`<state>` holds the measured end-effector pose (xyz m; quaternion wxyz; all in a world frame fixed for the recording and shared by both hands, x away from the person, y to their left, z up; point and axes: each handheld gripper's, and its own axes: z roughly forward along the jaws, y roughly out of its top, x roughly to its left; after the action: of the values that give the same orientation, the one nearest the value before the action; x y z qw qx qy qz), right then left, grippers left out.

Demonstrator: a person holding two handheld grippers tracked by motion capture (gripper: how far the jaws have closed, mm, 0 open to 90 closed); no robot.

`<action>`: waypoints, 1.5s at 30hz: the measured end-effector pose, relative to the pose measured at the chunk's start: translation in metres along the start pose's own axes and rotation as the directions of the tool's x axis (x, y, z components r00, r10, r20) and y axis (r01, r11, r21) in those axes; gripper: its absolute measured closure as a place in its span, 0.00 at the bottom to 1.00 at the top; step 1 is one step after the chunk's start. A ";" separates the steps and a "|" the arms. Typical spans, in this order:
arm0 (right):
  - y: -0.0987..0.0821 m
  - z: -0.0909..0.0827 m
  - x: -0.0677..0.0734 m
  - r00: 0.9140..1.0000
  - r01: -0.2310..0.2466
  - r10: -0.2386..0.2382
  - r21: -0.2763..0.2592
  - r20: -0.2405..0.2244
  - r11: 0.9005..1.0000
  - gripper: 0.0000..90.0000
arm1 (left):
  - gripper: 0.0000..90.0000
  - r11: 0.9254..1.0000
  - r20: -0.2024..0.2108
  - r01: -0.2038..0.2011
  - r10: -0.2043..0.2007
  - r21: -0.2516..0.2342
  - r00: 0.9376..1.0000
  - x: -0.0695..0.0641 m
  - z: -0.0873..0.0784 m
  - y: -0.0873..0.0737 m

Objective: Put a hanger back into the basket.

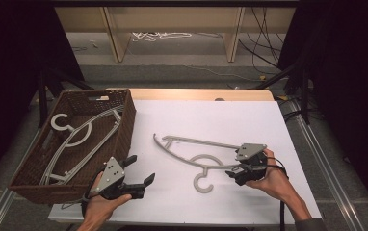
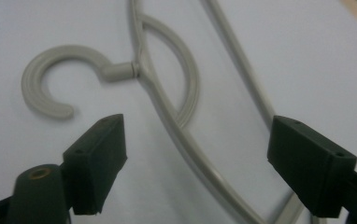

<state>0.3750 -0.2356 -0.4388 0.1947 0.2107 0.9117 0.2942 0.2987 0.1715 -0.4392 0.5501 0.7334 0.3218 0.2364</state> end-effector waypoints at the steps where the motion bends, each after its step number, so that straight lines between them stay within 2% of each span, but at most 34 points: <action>1: 0.001 0.004 -0.001 1.000 0.000 0.000 0.021 -0.017 1.000 0.26 | 0.18 1.000 0.003 -0.004 0.004 0.000 1.000 0.001 0.000 0.000; 4: 0.004 0.016 -0.004 0.997 0.031 -0.026 0.082 -0.070 0.996 0.32 | 0.18 1.000 0.003 -0.001 0.001 -0.003 1.000 0.001 0.000 0.000; 6: 0.006 0.026 -0.009 0.994 0.024 -0.010 0.130 -0.109 0.991 0.37 | 0.18 1.000 0.005 -0.003 0.003 -0.002 1.000 0.001 0.000 0.000; 9: 0.007 0.033 -0.013 0.992 0.032 -0.011 0.172 -0.124 0.985 0.40 | 0.18 1.000 0.007 -0.001 0.001 -0.002 1.000 0.001 0.001 0.001; 11: 0.008 0.036 -0.016 0.989 0.020 0.008 0.186 -0.145 0.982 0.43 | 0.18 1.000 0.010 0.006 -0.006 -0.001 1.000 0.001 0.001 0.000; 14: 0.009 0.041 -0.021 0.988 0.008 0.023 0.196 -0.152 0.981 0.49 | 0.18 1.000 0.011 0.001 -0.001 -0.004 1.000 0.001 0.000 0.001; 19: 0.007 0.048 -0.025 0.977 -0.005 0.054 0.234 -0.204 0.972 0.59 | 0.18 1.000 0.018 0.011 -0.011 -0.005 1.000 0.000 0.001 0.001; 20: 0.007 0.048 -0.026 0.974 -0.014 0.066 0.233 -0.216 0.972 0.60 | 0.18 1.000 0.019 0.002 -0.002 -0.001 1.000 0.000 0.001 0.001; 23: 0.009 0.049 -0.029 0.968 -0.026 0.089 0.258 -0.236 0.966 0.61 | 0.18 1.000 0.018 0.000 -0.001 0.007 1.000 0.000 0.001 0.001; 26: 0.014 0.052 -0.030 0.967 -0.051 0.123 0.301 -0.225 0.952 0.64 | 0.18 1.000 0.018 0.002 -0.002 0.006 1.000 0.000 0.001 0.000; 27: 0.016 0.053 -0.030 0.968 -0.030 0.105 0.312 -0.227 0.950 0.64 | 0.18 1.000 0.019 0.005 -0.005 0.006 1.000 0.000 0.001 0.000; 29: 0.019 0.054 -0.029 0.971 -0.019 0.098 0.336 -0.218 0.942 0.64 | 0.18 1.000 0.020 0.002 -0.002 0.012 1.000 0.000 0.001 0.001; 44: 0.025 0.056 -0.028 0.973 0.020 0.070 0.379 -0.222 0.925 0.69 | 0.18 1.000 0.034 -0.008 0.008 0.012 0.999 -0.001 0.002 0.001; 45: 0.026 0.055 -0.029 0.971 0.033 0.064 0.392 -0.230 0.919 0.70 | 0.18 1.000 0.034 -0.008 0.008 0.013 0.999 -0.002 0.003 0.000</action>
<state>0.4324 -0.2054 -0.4575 0.0352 0.2159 0.9671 0.1300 0.2996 0.1684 -0.4396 0.5496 0.7422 0.3111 0.2241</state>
